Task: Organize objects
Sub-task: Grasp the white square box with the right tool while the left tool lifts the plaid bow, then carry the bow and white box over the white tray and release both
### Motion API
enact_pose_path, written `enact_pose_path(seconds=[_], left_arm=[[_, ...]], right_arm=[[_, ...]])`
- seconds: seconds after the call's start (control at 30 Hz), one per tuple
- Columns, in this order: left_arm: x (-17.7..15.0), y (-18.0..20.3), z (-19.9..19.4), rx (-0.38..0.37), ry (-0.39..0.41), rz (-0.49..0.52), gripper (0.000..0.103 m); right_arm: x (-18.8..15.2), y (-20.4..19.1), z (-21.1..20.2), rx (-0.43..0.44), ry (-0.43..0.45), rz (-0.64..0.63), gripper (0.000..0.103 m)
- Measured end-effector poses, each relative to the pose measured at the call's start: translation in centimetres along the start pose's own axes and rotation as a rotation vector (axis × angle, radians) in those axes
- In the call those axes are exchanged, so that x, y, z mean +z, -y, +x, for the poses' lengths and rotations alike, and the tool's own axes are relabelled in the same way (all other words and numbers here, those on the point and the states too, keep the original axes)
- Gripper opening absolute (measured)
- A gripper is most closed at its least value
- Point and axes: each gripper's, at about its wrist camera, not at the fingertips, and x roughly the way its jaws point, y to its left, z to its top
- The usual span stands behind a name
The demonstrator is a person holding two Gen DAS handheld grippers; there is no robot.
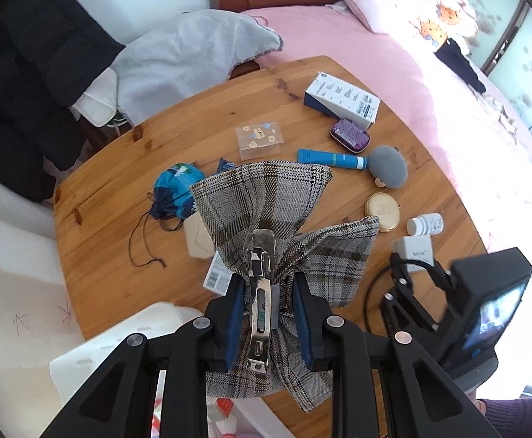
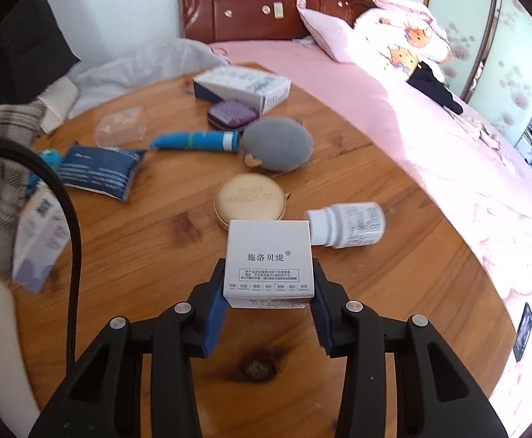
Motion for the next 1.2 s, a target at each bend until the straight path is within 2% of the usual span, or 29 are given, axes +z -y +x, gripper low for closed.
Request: enact_pose_path(seconds=[0.2, 0.43, 0.63, 0.77, 0.97, 1.2], left_arm=[[-1.8, -1.7, -3.1, 0.035, -0.01, -0.054, 0.026], [-5.7, -4.5, -8.7, 0.083, 0.074, -0.091, 0.026], [-9.8, -8.7, -13.0, 0.078, 0.142, -0.184, 0.026], [-12.3, -11.6, -15.0, 0.085, 0.178, -0.266, 0.026], [-15.6, -15.3, -15.5, 0.108, 0.194, -0.373, 0.027], [-17.3, -16.8, -13.8, 0.182, 0.173, -0.385, 0.027]], right_arm=[[0.3, 0.7, -5.7, 0.04, 0.056, -0.045, 0.044], [1.5, -0.1, -13.3, 0.103, 0.162, -0.081, 0.044], [1.9, -3.0, -19.6, 0.21, 0.231, -0.145, 0.044], [1.6, -5.5, -23.0, 0.31, 0.24, -0.18, 0.044], [0.3, -9.6, -25.9, 0.42, 0.22, -0.28, 0.044], [-2.5, -14.0, -27.1, 0.484, 0.21, -0.455, 0.044]])
